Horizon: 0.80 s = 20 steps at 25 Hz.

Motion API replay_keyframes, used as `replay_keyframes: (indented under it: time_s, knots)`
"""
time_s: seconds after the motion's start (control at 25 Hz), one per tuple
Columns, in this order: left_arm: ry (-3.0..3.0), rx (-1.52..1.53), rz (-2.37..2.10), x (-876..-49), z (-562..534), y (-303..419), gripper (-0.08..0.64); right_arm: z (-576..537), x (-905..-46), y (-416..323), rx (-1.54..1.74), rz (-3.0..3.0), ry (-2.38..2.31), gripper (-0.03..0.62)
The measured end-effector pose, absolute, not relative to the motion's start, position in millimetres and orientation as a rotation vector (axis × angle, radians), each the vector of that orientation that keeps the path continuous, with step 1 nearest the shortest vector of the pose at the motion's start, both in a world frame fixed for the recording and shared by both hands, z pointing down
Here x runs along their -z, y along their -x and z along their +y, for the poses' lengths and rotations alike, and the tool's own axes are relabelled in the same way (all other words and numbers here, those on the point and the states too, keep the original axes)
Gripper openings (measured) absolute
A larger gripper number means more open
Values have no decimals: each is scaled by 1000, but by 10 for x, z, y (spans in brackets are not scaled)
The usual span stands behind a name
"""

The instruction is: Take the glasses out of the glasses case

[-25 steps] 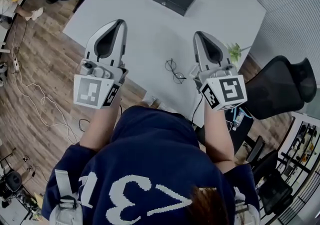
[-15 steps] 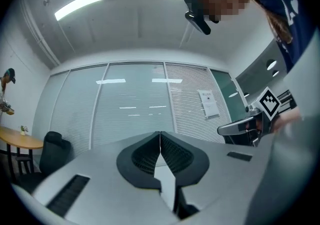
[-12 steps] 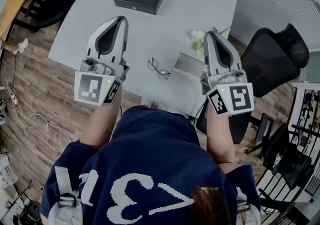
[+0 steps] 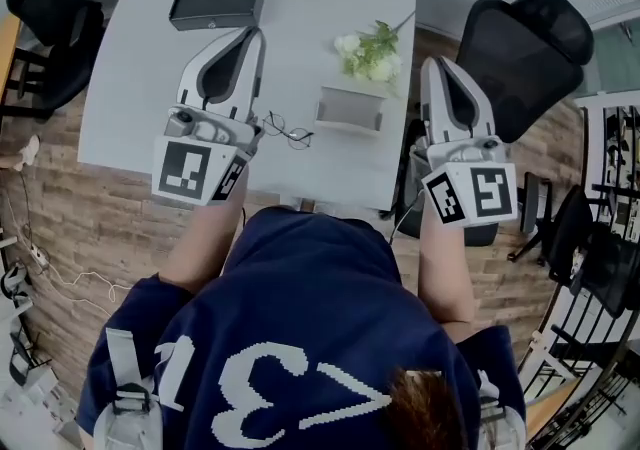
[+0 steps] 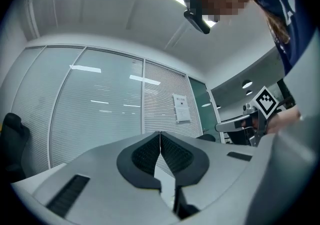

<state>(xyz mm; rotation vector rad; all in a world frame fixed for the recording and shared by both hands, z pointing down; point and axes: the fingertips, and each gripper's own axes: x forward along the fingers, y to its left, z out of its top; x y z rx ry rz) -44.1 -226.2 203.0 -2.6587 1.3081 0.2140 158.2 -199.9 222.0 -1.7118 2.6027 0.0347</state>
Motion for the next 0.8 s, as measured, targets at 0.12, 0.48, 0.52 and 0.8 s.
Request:
replay_keyframes:
  time_s: [0.12,0.48,0.52,0.8]
  knots:
    - [2670,-209,1296,-2054,-2261,415,17,-1991,-2241,-1594,-32,2595,1724,23]
    - [2678,-209,1304,-2094,-2292,450,17,-2034,-2247,-1576,-41,2588,1752,25]
    - [2679,-211,1304,-2090,-2298,451,17,-2038,-2242,-1573,-43,2587,1753,25]
    - [2682,-215,1303,-2116,-2343,461,17,-2081,-2245,-1581,-51,2565,1774,25]
